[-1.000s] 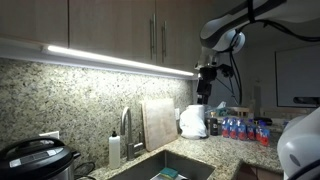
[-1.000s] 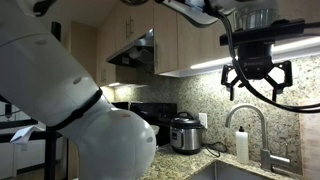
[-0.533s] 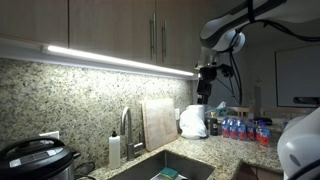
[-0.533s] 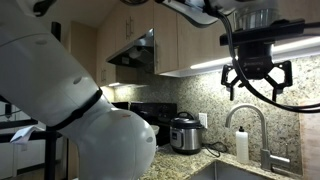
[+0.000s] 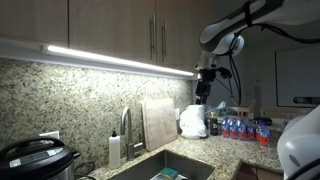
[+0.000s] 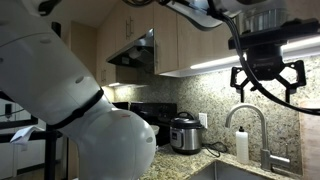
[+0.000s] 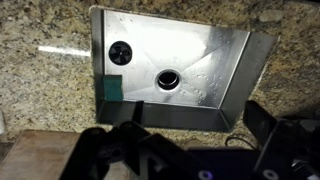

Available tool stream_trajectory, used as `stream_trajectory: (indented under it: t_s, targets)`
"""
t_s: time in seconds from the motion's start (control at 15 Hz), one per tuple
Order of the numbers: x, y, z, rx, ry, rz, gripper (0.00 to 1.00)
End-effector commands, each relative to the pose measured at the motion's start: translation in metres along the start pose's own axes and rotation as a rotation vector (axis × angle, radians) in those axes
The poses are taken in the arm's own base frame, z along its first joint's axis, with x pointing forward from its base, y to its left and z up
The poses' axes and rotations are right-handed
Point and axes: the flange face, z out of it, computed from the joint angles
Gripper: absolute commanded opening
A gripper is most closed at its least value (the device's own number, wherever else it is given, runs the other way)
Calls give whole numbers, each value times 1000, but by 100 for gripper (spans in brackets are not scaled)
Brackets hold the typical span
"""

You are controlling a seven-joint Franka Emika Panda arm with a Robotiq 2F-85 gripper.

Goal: Open the faucet.

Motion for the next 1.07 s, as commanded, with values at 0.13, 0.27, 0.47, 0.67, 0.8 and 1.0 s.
stream_trajectory:
  t_s: [0.13,0.27,0.47,0.67,0.8,1.0]
  targets:
    - [22,31,40,-69,52,-41,100]
    - [32,39,57,-72,60,-45,100]
    - [48,49,83,-48,61,-35,100]
    - [61,53,109,-3,39,-35,100]
    - [63,53,119,44,18,-33,100]
    - [59,49,121,26,7,-9,100]
